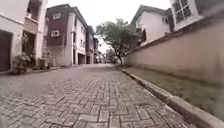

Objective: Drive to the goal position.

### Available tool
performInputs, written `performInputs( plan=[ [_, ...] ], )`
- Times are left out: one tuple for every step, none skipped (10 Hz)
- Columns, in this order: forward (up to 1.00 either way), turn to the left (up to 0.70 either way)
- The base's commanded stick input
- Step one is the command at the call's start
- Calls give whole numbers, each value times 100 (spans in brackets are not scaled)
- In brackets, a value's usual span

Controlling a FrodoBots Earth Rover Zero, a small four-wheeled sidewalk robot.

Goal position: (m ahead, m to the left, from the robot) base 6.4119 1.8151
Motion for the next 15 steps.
performInputs(
  plan=[
    [70,0],
    [70,0],
    [70,0],
    [70,0],
    [70,0],
    [70,0],
    [70,0],
    [70,0],
    [70,0],
    [70,0],
    [70,0],
    [70,0],
    [70,0],
    [70,0],
    [70,0]
  ],
)
